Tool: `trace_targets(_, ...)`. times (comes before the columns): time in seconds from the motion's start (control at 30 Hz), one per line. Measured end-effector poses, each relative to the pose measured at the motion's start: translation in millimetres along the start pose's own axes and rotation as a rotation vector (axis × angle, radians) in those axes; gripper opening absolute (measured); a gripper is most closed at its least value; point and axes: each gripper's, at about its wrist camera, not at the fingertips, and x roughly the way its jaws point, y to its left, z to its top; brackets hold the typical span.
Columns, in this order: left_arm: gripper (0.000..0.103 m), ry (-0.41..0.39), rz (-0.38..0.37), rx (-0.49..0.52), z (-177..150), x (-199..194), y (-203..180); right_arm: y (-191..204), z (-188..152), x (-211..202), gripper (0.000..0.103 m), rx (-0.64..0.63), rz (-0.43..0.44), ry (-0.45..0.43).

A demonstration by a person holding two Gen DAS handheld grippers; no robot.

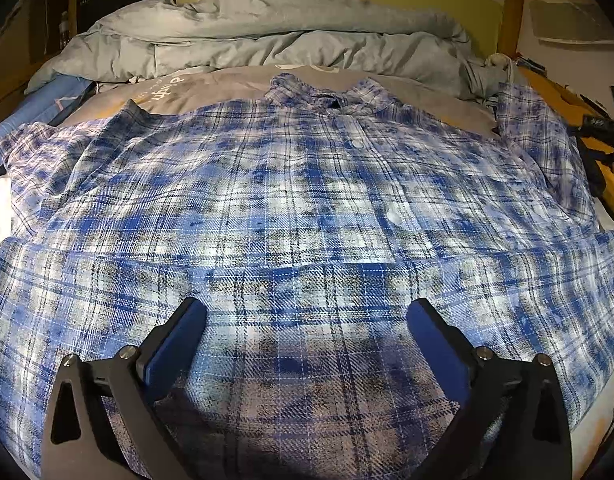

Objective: Fold large clothes
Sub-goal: 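Grasp the sleeve cuff beside the black bag with the right tool and fold it across the shirt body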

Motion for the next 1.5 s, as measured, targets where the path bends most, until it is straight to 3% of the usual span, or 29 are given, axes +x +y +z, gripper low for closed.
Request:
trace_targets(0.03,0.102,-0.002,-0.001,0.0,0.3,-0.1,-0.1,1.5,-1.4,3.4,0.059,-0.004,-0.028,0.001)
trace_targets(0.1,0.102,-0.01,-0.009,-0.003,0.2,-1.3,0.4,3.1,-3.6,7.5,0.042,-0.012,0.001,0.017)
trace_targets(0.13,0.102,-0.017,-0.012,-0.002,0.4,-2.9,0.2,3.7,-4.5,8.7,0.022,-0.012,0.022,0.029)
trace_targets(0.17,0.102,-0.032,-0.021,-0.002,-0.4,-6.1,0.2,3.5,-5.7,6.8,0.008,-0.002,0.033,0.026)
trace_targets(0.27,0.102,-0.088,-0.051,-0.001,-3.7,-18.0,0.6,4.1,-7.6,-15.4,0.005,0.026,0.083,-0.038)
trace_targets(0.4,0.102,-0.161,-0.048,-0.011,-6.9,-33.3,1.8,21.9,-15.7,-58.9,0.004,-0.035,0.214,-0.1)
trace_targets(0.6,0.102,-0.273,-0.031,-0.013,-12.3,-56.7,2.2,76.2,-54.6,-115.0,0.004,-0.21,0.321,-0.116)
trace_targets(0.63,0.102,-0.291,-0.021,-0.009,-13.7,-60.4,0.9,84.1,-64.1,-120.5,0.0,-0.223,0.363,-0.099)
trace_targets(0.73,0.102,-0.327,0.029,0.007,-15.9,-66.6,-4.1,107.1,-100.3,-133.8,0.0,-0.277,0.435,-0.05)
trace_targets(0.87,0.102,-0.372,0.05,0.035,-20.6,-75.2,-9.4,138.3,-143.0,-133.6,0.0,-0.392,0.423,-0.013)
trace_targets(0.97,0.102,-0.396,0.055,0.05,-23.0,-80.1,-12.8,139.1,-151.6,-119.5,0.003,-0.378,0.368,0.013)
trace_targets(1.07,0.103,-0.412,0.062,0.065,-24.9,-83.3,-15.4,116.8,-135.6,-109.2,0.022,-0.27,0.324,0.007)
trace_targets(1.2,0.103,-0.416,0.068,0.078,-25.2,-84.0,-17.8,86.6,-95.1,-101.8,0.031,-0.18,0.233,-0.066)
trace_targets(1.33,0.103,-0.4,0.068,0.085,-23.6,-81.4,-18.6,60.8,-45.3,-84.5,0.05,-0.135,0.165,-0.117)
trace_targets(1.5,0.103,-0.373,0.072,0.084,-21.5,-76.0,-18.1,36.8,0.8,-51.2,0.051,-0.067,0.125,-0.107)
